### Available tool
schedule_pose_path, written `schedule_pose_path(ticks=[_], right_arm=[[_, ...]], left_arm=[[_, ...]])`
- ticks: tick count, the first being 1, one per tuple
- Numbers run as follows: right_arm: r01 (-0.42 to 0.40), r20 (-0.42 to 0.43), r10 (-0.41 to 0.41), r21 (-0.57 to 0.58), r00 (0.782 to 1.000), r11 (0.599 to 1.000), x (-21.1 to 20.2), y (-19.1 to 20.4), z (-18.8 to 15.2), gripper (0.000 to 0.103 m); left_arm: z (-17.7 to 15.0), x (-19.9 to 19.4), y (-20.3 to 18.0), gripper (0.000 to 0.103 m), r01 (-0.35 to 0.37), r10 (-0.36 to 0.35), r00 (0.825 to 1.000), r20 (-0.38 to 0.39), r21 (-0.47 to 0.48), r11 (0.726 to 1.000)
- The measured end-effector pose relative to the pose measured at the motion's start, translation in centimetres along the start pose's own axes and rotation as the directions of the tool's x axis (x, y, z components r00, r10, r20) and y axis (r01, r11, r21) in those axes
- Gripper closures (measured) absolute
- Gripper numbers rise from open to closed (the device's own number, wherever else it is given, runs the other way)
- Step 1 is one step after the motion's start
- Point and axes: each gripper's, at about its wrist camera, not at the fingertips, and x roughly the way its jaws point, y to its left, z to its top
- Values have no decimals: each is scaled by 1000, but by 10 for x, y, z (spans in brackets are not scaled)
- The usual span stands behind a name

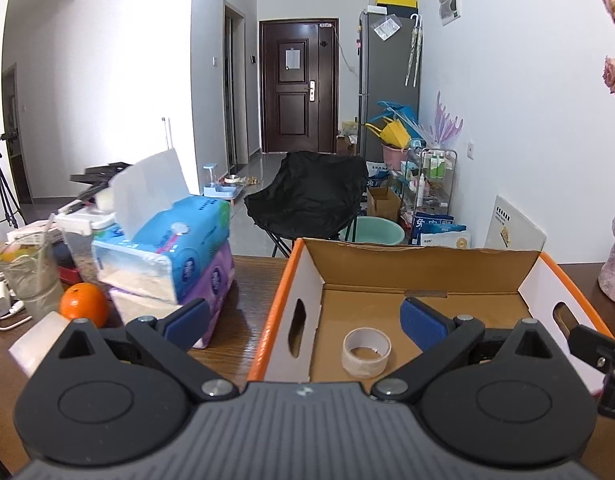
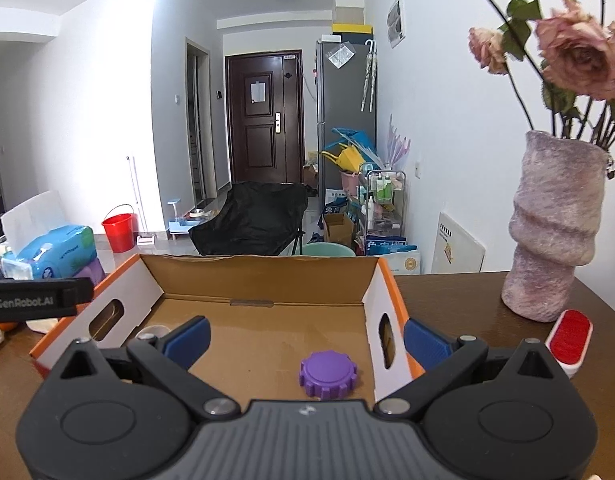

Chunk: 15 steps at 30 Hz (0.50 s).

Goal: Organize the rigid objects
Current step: 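Open the left tool to drop the tape roll while the right tool releases the purple cap into the box, then move the left tool toward a white bottle cap while the right tool approaches the white plug adapter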

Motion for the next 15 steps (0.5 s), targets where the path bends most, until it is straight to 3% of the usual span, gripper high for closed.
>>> schedule_pose_path(ticks=[15], right_arm=[[-7, 62, 9, -28, 998, 1000, -75, -3, -25, 0]], left_arm=[[-32, -65, 24, 0, 9, -9, 1000, 14, 2, 1000]])
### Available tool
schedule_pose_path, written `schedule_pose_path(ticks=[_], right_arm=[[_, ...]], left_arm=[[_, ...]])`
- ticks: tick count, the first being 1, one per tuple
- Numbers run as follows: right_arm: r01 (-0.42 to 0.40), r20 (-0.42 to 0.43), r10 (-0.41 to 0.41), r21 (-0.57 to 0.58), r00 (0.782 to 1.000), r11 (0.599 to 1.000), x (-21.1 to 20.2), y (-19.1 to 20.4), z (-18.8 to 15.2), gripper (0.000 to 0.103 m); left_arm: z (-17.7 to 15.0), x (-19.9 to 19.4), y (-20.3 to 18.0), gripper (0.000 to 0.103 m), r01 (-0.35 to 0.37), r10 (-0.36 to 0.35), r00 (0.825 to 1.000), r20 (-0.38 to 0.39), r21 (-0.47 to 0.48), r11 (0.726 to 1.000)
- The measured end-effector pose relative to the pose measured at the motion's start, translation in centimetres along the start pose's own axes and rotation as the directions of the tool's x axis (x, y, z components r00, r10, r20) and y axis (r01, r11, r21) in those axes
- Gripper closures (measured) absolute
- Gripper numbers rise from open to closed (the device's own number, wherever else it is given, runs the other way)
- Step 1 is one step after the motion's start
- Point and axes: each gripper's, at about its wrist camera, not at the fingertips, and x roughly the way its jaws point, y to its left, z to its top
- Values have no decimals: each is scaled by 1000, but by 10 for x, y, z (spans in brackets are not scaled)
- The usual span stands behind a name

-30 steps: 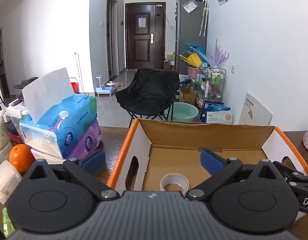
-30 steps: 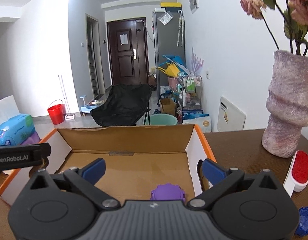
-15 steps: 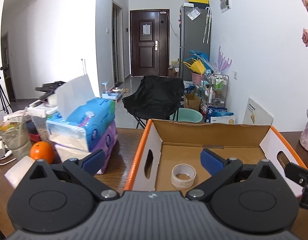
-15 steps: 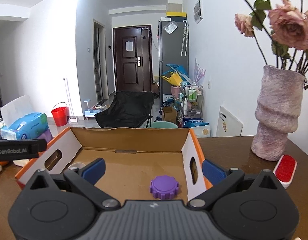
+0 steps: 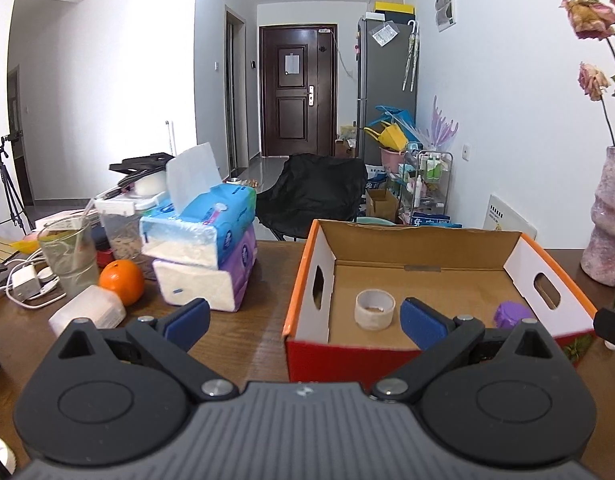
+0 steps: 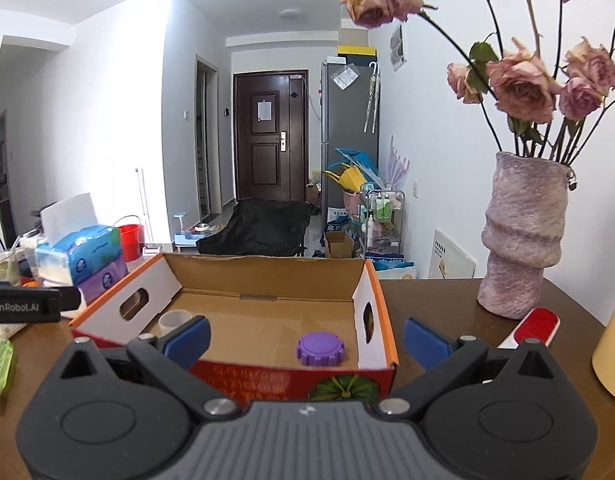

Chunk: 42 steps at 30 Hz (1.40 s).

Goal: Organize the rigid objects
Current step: 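Move the left tool toward a white bottle cap while the right tool approaches the white plug adapter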

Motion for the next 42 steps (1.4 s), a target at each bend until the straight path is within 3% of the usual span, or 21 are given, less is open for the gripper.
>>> schedule_pose_path(ticks=[24, 42], right_arm=[[59, 16, -60, 42, 998, 997, -104, -17, -56, 0], [52, 54, -57, 85, 997, 995, -157, -46, -94, 0]], left_arm=[[-54, -105, 45, 0, -27, 27, 1000, 11, -38, 999], [-96, -142, 98, 0, -90, 89, 996, -26, -40, 995]])
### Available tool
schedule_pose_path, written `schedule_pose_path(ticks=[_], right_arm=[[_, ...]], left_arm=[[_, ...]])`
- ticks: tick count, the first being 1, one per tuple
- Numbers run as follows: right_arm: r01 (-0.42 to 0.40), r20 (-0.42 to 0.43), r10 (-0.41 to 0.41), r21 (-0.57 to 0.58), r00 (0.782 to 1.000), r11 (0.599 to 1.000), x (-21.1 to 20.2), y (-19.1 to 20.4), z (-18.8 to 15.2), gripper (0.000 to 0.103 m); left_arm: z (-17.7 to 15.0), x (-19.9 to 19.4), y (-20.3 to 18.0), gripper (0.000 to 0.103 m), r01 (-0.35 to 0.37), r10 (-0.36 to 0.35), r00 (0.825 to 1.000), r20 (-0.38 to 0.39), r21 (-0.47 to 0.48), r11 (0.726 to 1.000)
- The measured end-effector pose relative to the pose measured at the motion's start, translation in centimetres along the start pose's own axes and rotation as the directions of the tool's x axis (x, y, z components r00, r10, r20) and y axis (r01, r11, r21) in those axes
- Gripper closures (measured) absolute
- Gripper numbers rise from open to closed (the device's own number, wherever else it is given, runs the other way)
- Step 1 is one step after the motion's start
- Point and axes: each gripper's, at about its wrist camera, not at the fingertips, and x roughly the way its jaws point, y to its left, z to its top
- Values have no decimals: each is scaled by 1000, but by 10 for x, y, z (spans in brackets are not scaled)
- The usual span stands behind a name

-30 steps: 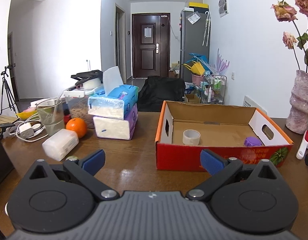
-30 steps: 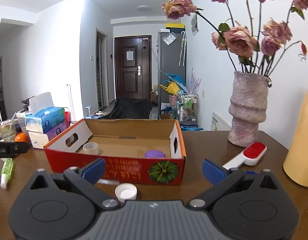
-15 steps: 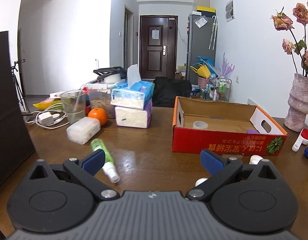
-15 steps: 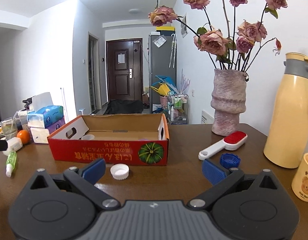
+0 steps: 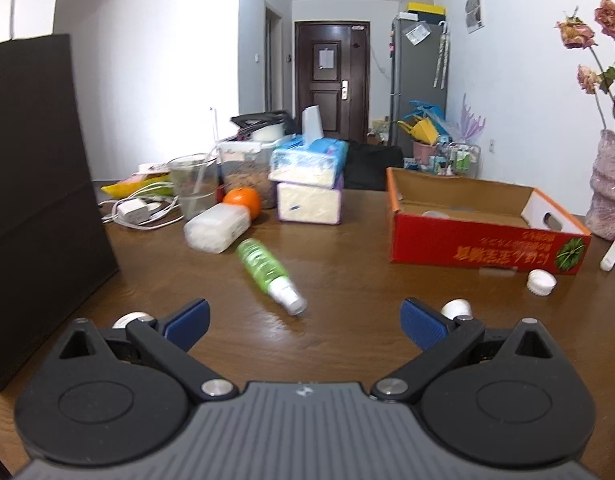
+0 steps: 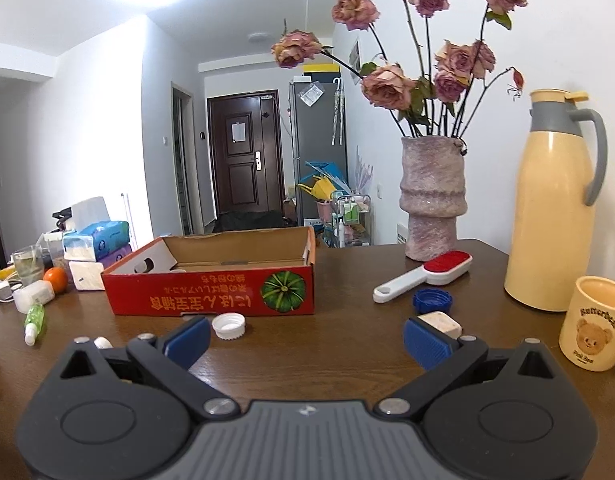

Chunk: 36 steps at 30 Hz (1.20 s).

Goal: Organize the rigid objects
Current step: 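Move the left tool toward a white bottle cap while the right tool approaches the white plug adapter, then grasp the white bottle cap with the left tool while the right tool grasps the white plug adapter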

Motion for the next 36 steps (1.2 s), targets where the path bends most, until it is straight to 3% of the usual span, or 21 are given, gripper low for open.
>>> schedule_pose_path(ticks=[10, 18, 33, 36], right_arm=[[74, -22, -74, 4, 997, 997, -6, -30, -3, 0], [140, -84, -138, 20, 987, 990, 13, -65, -5, 0], [215, -164, -209, 23, 964, 976, 55, -99, -13, 0], [227, -173, -219, 31, 960, 973, 62, -104, -14, 0]], left_arm=[[-9, 0, 51, 0, -71, 70, 997, -20, -38, 997], [-12, 12, 87, 0, -137, 133, 989, -64, -69, 988], [-19, 58, 141, 0, -246, 224, 958, -180, -113, 963], [-20, 71, 144, 0, -279, 253, 944, -213, -97, 955]])
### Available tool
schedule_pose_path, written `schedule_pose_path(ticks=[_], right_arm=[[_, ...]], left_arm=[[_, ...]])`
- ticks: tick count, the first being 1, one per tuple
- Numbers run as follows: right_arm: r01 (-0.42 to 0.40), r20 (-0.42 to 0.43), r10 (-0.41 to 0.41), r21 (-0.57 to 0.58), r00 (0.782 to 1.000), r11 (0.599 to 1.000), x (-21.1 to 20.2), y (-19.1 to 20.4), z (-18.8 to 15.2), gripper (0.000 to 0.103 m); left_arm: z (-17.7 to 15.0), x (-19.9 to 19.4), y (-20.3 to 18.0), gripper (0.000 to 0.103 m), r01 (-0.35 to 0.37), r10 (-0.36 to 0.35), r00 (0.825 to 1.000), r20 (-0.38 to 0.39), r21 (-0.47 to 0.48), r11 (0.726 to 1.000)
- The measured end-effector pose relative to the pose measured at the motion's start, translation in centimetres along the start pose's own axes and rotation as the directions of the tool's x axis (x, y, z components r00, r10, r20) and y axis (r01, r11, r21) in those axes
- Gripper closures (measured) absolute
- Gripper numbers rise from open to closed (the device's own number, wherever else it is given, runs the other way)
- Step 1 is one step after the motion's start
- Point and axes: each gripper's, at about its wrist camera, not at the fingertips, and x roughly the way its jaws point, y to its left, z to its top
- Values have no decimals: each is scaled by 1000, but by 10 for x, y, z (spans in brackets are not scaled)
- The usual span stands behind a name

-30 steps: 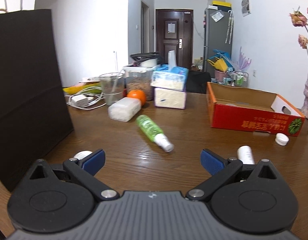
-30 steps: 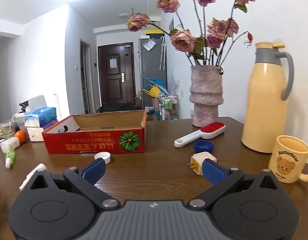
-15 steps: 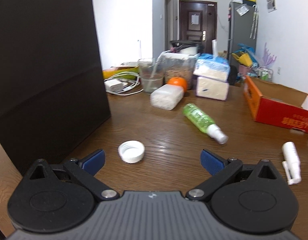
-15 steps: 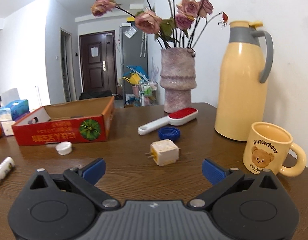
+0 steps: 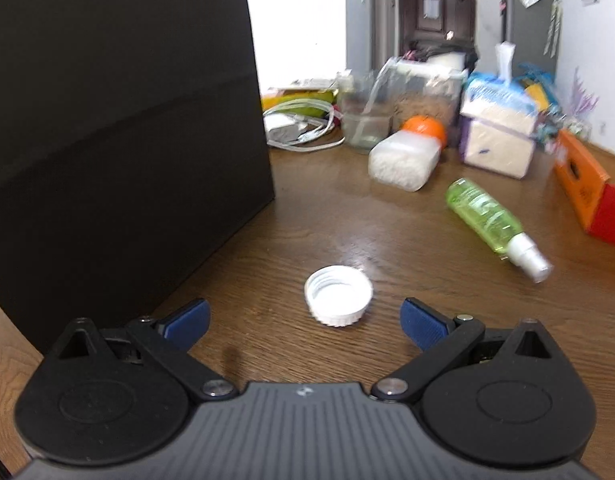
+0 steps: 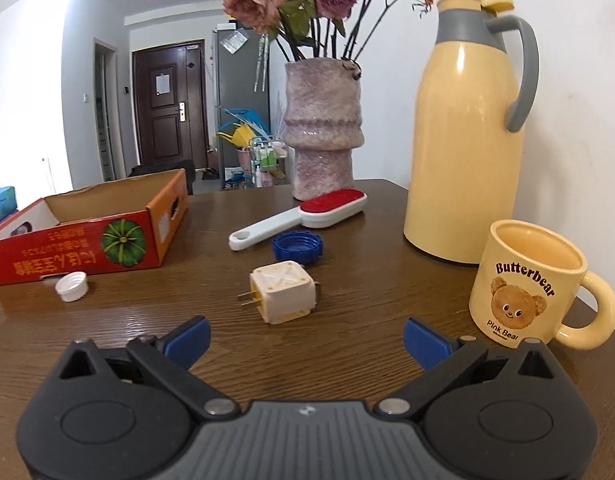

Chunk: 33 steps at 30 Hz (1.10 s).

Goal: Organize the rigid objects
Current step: 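Grasp the white bottle cap with the left tool while the right tool grasps the white plug adapter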

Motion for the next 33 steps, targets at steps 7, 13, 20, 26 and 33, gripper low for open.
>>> schedule_pose_path(ticks=[7, 13, 20, 26, 33], right_arm=[[25, -21, -25, 5, 999, 1000, 20, -3, 5, 0], [29, -31, -29, 6, 999, 1000, 36, -4, 9, 0], [30, -35, -29, 8, 999, 1000, 47, -3, 13, 0], [7, -41, -7, -1, 999, 1000, 56, -2, 17, 0], [-17, -61, 16, -24, 998, 1000, 69, 6, 22, 0]], left_arm=[[3, 11, -4, 0, -7, 7, 1000, -12, 11, 1000], [4, 18, -12, 9, 5, -4, 1000, -28, 39, 999], [6, 25, -19, 23, 36, -34, 998, -43, 66, 997], [9, 27, -17, 62, 86, -85, 996, -37, 41, 995], [8, 17, -22, 62, 63, -64, 998, 13, 40, 997]])
